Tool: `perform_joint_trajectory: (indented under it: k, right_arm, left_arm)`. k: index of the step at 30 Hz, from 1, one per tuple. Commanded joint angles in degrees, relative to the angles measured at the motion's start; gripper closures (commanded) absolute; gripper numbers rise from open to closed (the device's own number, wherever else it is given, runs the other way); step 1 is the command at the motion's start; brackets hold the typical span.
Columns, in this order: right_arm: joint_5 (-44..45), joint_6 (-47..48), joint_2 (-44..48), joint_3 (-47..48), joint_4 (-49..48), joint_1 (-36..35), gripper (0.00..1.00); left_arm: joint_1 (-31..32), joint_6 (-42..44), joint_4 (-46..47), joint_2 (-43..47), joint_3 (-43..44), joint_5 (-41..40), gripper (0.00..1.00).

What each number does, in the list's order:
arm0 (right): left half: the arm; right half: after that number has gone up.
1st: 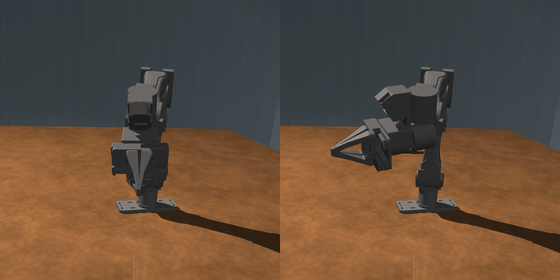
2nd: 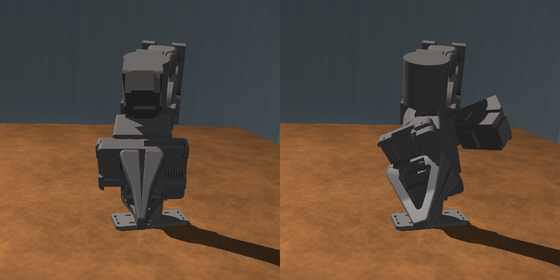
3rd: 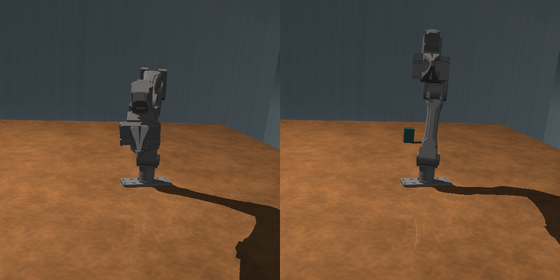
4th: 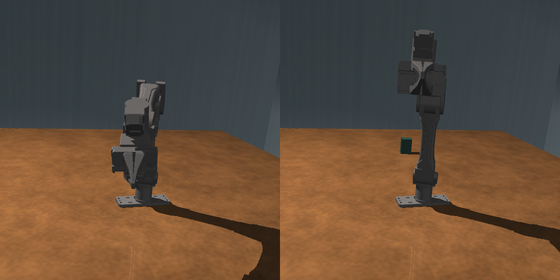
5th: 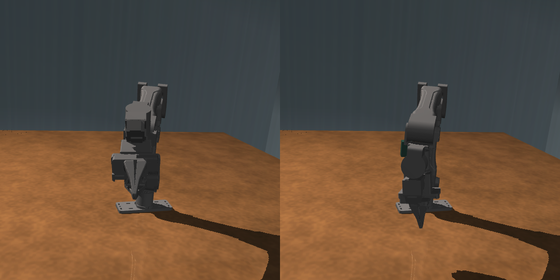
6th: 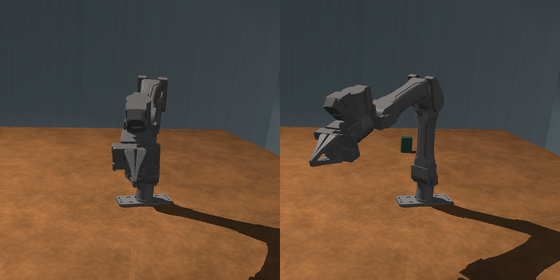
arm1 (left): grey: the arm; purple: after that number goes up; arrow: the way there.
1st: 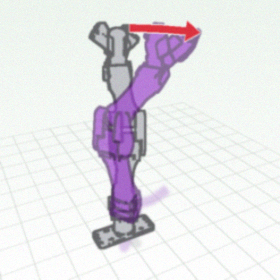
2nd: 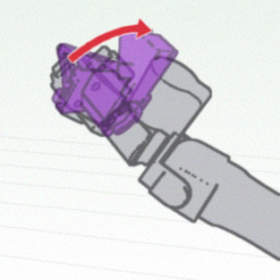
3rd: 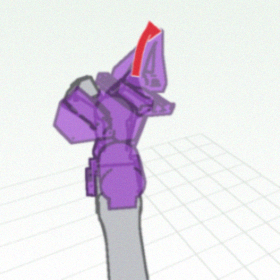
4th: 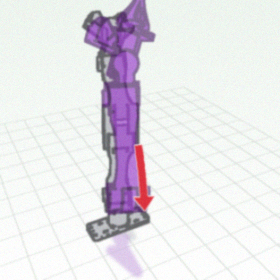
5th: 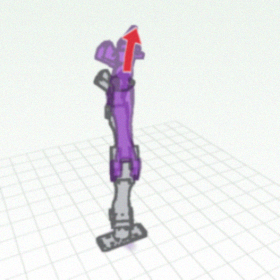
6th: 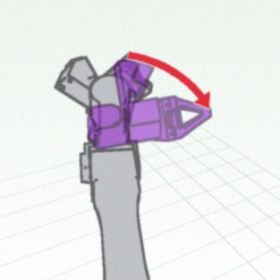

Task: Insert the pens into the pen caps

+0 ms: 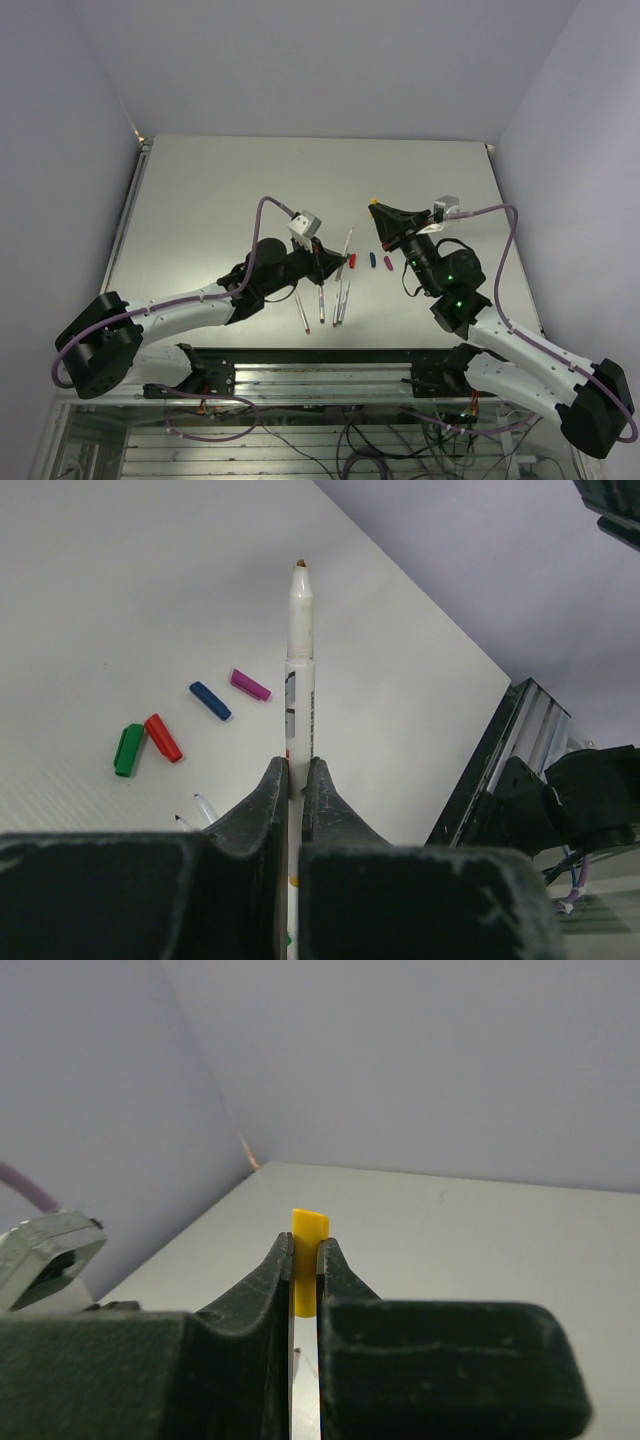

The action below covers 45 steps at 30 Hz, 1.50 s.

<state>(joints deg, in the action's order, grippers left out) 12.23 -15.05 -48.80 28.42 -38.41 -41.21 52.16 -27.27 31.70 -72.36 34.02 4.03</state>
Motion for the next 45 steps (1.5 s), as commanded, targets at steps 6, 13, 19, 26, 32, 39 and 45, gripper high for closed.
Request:
perform_joint_trajectory:
  k: [6, 13, 19, 26, 32, 39, 45]
  right_arm:
    - [-9.32, -3.64, 0.89, -5.29, -11.85, 0.13, 1.00]
    - [-12.19, -5.01, -0.58, -6.99, -20.43, 0.15, 1.00]
    - [-12.26, -5.08, -1.77, -6.71, -22.12, 0.15, 1.00]
    - [-11.46, -4.06, -2.54, -6.55, -21.85, 0.14, 1.00]
    - [-10.53, -3.95, -2.49, -6.96, -21.27, 0.12, 1.00]
    - [-9.43, -3.76, -2.20, -7.62, -20.71, 0.17, 1.00]
    - [-8.62, -3.42, -2.87, -7.96, -21.09, 0.17, 1.00]
  left_arm:
    - [-0.20, -3.14, 10.38, -0.60, 0.99, 6.03, 0.93]
    - [-0.12, -6.54, 16.32, -1.54, -0.65, 9.02, 0.93]
    - [-0.09, -6.97, 17.03, -0.93, -1.59, 9.23, 0.93]
    - [-0.08, -5.87, 16.16, 0.01, -1.50, 9.63, 0.93]
    - [-0.04, -5.77, 16.62, 0.19, -1.86, 9.34, 0.93]
    - [-0.01, -5.53, 16.61, 0.55, -1.83, 9.22, 0.93]
    - [-0.09, -5.56, 17.30, 0.06, -1.80, 10.12, 0.93]
